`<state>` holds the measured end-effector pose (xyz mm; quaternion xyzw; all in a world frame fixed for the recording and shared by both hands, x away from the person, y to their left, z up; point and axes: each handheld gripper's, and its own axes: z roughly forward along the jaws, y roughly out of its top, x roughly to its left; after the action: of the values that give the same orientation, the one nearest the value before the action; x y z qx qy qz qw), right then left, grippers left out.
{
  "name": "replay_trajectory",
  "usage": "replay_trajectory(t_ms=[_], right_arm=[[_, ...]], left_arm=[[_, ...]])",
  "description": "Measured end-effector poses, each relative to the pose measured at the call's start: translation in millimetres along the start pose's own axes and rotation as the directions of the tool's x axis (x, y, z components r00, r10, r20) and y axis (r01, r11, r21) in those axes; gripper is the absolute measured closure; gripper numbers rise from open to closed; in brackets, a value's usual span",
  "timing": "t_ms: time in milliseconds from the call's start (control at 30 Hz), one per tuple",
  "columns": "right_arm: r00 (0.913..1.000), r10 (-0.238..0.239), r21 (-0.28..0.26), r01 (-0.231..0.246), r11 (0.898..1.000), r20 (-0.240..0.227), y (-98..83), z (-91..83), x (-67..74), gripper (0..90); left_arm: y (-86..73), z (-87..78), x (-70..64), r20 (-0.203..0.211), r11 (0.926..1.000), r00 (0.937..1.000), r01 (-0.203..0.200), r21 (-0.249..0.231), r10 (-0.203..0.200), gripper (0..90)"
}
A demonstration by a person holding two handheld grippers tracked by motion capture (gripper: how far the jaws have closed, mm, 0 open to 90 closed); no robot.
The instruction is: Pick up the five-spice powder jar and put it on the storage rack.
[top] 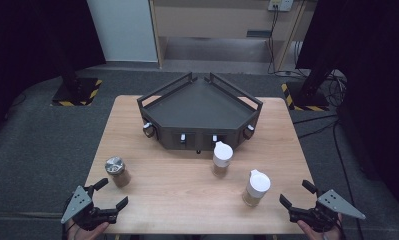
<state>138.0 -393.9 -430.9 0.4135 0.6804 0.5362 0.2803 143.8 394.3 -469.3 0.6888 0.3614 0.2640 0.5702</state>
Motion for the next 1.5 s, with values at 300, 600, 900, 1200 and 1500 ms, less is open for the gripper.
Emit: replay_trajectory(t_ms=[300, 600, 900, 1200, 1500], right_arm=[[1.0000, -0.002, 0.007, 0.002, 1.000, -0.006, 0.4, 0.0, 0.3, 2.6], [0.9999, -0.007, -0.002, 0.007, 1.000, -0.007, 0.4, -0.7, 0.8, 2.7], [0.9998, -0.004, -0.008, 0.004, 1.000, -0.019, -0.3, -0.6, -0.9, 2.9], [0.9998, -0.005, -0.006, 0.005, 1.000, -0.020, 0.0, -1.0, -0.9, 2.9], [0.9999, -0.001, -0.006, 0.001, 1.000, -0.011, 0.0, -1.7, -0.1, 2.5]], left_arm=[[1.0, 1.4, 0.2, 0.010, 1.0000, 0.9999, -0.002, 0.005, 0.002, 1.0], [0.9, 0.4, 0.8, 0.019, 0.9999, 0.9998, -0.010, 0.006, 0.010, 1.2], [1.3, -0.1, 0.6, 0.020, 0.9999, 0.9998, -0.009, 0.006, 0.009, 1.5], [5.4, -1.2, -2.3, 0.014, 0.9997, 0.9997, -0.020, 0.012, 0.019, 1.8], [15.1, -3.3, -4.2, 0.014, 0.9994, 0.9993, -0.034, 0.010, 0.034, 2.1]])
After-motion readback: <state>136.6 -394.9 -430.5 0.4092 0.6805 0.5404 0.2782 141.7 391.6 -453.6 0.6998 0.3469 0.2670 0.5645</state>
